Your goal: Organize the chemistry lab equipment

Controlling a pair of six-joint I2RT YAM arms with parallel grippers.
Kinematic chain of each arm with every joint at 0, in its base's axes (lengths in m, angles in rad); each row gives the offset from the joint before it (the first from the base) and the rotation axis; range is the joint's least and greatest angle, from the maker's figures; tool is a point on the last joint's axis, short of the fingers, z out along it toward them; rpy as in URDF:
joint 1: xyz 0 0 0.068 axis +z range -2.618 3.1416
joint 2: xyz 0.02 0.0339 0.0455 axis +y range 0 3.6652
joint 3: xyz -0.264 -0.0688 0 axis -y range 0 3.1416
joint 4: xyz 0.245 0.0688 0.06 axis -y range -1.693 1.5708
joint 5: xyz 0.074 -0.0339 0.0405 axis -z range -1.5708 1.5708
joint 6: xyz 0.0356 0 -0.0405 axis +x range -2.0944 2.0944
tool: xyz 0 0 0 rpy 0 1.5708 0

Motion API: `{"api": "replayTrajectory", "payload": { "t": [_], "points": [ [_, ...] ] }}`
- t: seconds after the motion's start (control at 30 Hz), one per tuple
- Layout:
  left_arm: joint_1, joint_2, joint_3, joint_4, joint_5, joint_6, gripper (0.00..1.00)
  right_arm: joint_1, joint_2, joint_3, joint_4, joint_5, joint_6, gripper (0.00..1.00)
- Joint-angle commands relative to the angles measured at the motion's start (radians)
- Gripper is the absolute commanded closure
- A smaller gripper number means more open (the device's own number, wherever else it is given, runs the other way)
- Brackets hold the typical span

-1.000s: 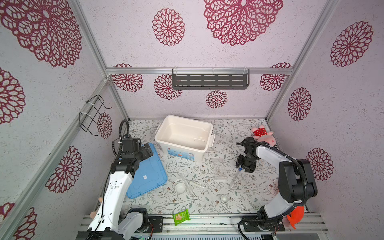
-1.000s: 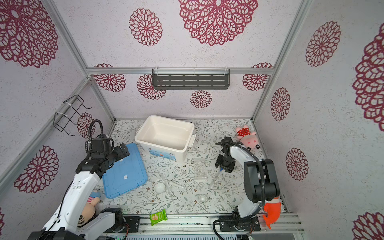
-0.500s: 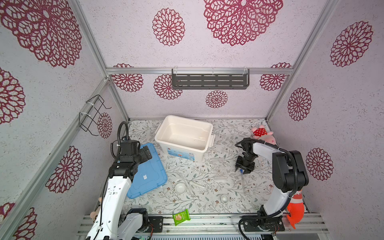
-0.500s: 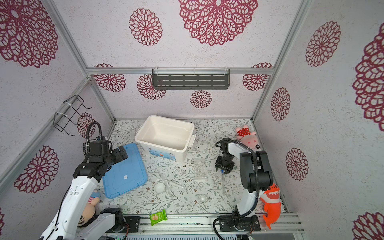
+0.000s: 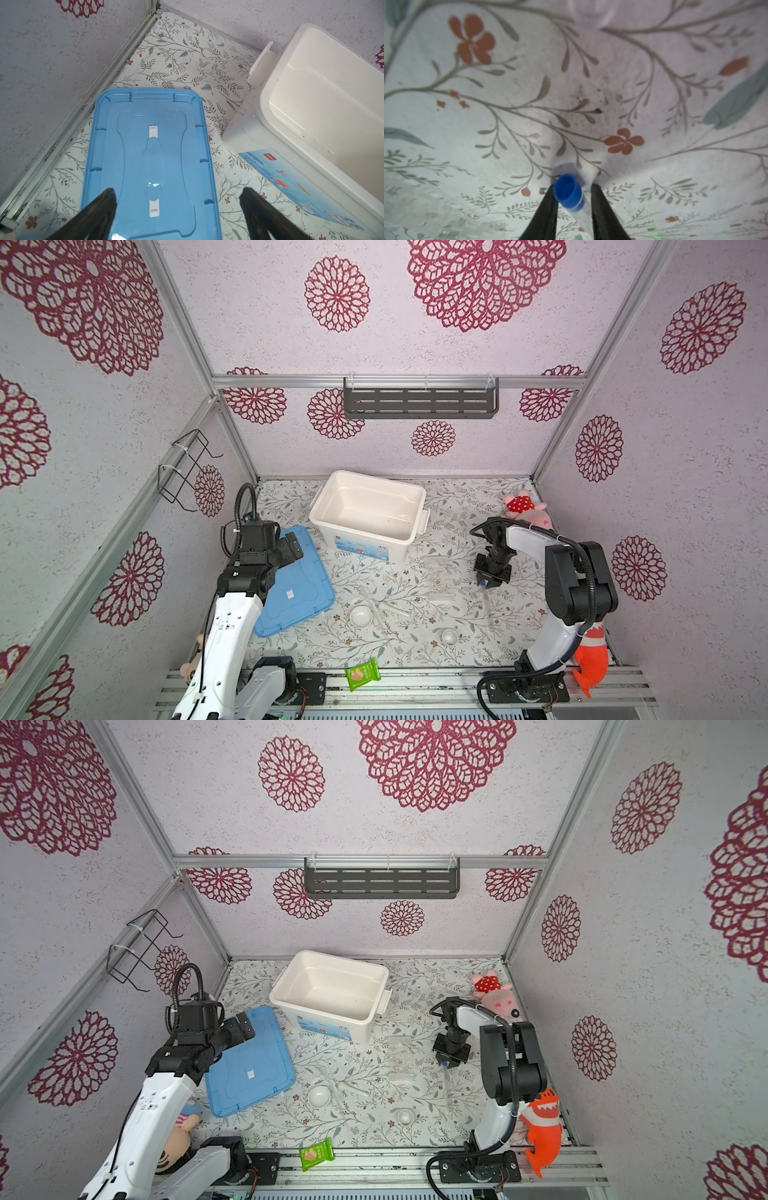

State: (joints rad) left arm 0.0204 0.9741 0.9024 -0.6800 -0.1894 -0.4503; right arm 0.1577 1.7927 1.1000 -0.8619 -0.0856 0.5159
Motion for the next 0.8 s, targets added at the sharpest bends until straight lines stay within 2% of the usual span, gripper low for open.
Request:
{"api": "replayTrajectory", "payload": {
  "t": [0.0,0.1,0.3,0.47,0.67,0.77],
  "points": [
    [0.007,-0.01,-0.008,0.002,-0.008,-0.019,0.03,-0.002,-0.001,-0.034,-0.058,0.064,-0.057,0.73],
    [0.007,-0.008,-0.011,0.006,-0.002,-0.028,0.03,-0.001,-0.006,-0.035,-0.041,0.08,-0.091,0.77],
    [0.007,-0.017,-0.006,-0.002,0.001,-0.036,0.03,0.008,-0.052,-0.052,0.014,0.094,-0.183,0.8],
    [0.007,-0.03,-0.007,-0.012,-0.004,-0.044,0.03,0.016,-0.099,-0.072,0.049,0.077,-0.189,0.82],
    [0.007,-0.04,0.01,-0.028,-0.001,-0.044,0.03,0.057,-0.27,-0.105,0.169,0.077,-0.184,0.86],
    [0.007,-0.03,0.023,-0.026,-0.001,-0.035,0.03,0.123,-0.397,-0.141,0.27,0.14,-0.183,0.86]
  ]
}}
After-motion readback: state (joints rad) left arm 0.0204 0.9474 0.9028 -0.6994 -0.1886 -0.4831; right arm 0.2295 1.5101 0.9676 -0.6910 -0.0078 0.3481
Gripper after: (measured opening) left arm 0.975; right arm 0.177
